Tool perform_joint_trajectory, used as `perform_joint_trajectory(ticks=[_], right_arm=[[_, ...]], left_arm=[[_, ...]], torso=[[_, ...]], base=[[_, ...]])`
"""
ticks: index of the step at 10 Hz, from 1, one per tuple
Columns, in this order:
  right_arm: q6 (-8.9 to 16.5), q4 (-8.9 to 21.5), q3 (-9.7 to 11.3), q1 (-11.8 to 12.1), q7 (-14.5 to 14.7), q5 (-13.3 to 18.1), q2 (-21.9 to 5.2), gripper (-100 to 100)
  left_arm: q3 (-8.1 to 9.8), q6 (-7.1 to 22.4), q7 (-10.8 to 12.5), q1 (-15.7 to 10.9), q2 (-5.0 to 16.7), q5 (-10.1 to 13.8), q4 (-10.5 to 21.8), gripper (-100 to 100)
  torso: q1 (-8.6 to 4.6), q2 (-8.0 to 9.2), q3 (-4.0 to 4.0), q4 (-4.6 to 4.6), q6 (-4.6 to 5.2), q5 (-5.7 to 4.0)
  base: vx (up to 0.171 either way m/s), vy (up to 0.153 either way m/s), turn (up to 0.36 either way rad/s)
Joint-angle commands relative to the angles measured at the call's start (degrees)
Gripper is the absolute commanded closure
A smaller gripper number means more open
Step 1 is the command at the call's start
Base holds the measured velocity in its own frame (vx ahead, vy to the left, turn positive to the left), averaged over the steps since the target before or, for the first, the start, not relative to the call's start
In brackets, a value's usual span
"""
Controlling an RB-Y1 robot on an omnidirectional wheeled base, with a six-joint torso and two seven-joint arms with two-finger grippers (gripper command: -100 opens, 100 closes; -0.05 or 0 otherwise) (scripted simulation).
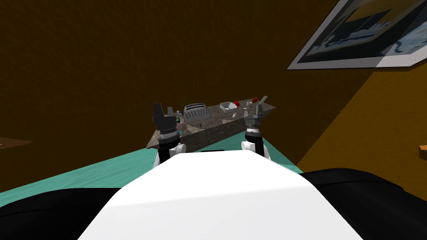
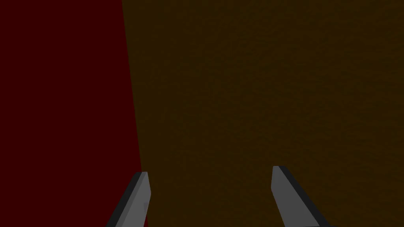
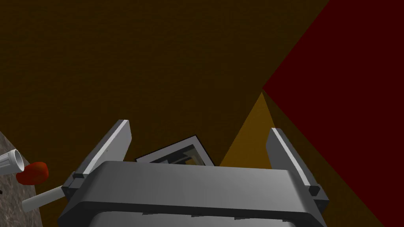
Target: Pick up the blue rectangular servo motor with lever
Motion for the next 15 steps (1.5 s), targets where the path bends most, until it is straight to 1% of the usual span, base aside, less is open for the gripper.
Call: perform_joint_trajectory(ticks=[1, 3, 6, 7, 9, 10, 11, 12, 13, 14, 15], right_arm=[[0.0, 0.0, 0.0, 0.0, 0.0, 0.0, 0.0, 0], [0.0, 0.0, 0.0, 0.0, 0.0, 0.0, 0.0, 0], [0.0, 0.0, 0.0, 0.0, 0.0, 0.0, 0.0, 0], [0.0, 0.0, 0.0, 0.0, 0.0, 0.0, 0.0, 0], [0.0, 0.0, 0.0, 0.0, 0.0, 0.0, 0.0, 0], [0.0, 0.0, 0.0, 0.0, 0.0, 0.0, 0.0, 0], [0.0, 0.0, 0.0, 0.0, 0.0, 0.0, 0.0, 0], [0.0, 0.0, 0.0, 0.0, 0.0, 0.0, 0.0, 0], [0.0, 0.0, 0.0, 0.0, 0.0, 0.0, 0.0, 0], [0.0, 0.0, 0.0, 0.0, 0.0, 0.0, 0.0, 0], [0.0, 0.0, 0.0, 0.0, 0.0, 0.0, 0.0, 0]], left_arm=[[-0.06, 0.8, 0.1, -0.2, 1.8, 0.1, 0.3, -100], [-0.18, 2.8, 0.4, -0.8, 4.5, 0.4, 0.8, -100], [-0.36, 7.4, 1.0, -2.1, 9.0, 1.1, 2.1, -100], [-0.36, 7.5, 1.0, -2.1, 9.0, 1.1, 2.1, -100], [-0.46, 11.0, 1.6, -3.3, 12.3, 1.7, 3.0, -100], [-0.46, 11.7, 1.6, -3.3, 12.3, 1.7, 3.0, -100], [-0.52, 13.9, 2.0, -3.9, 14.0, 2.0, 3.5, -100], [-0.52, 14.1, 2.0, -3.9, 14.0, 2.0, 3.5, -100], [-0.58, 16.4, 2.3, -4.6, 15.8, 2.3, 4.1, -100], [-0.65, 18.0, 2.7, -5.3, 17.6, 2.7, 4.6, -100], [-0.65, 19.2, 2.7, -5.3, 17.6, 2.7, 4.6, -100]], torso=[[0.00, 0.00, 0.00, 0.00, 0.00, 0.00], [0.00, 0.04, 0.02, 0.01, 0.01, 0.00], [-0.05, 0.09, 0.05, 0.02, 0.01, -0.01], [-0.06, 0.11, 0.06, 0.02, 0.01, -0.01], [-0.05, 0.10, 0.06, 0.02, 0.01, -0.01], [-0.06, 0.13, 0.07, 0.03, 0.01, -0.01], [-0.06, 0.11, 0.07, 0.03, 0.00, -0.01], [-0.05, 0.11, 0.07, 0.02, 0.00, -0.01], [-0.04, 0.09, 0.06, 0.02, 0.00, -0.01], [-0.07, 0.10, 0.06, 0.02, 0.00, -0.01], [-0.09, 0.14, 0.08, 0.03, 0.01, -0.02]], base=[[-0.005, -0.001, -0.019], [-0.016, -0.008, -0.034], [-0.028, -0.018, -0.044], [-0.026, -0.014, -0.015], [-0.032, -0.018, -0.043], [-0.030, -0.017, -0.024], [-0.030, -0.016, -0.036], [-0.024, -0.012, -0.022], [-0.027, -0.024, -0.050], [-0.044, -0.029, -0.067], [-0.038, -0.018, -0.020]])
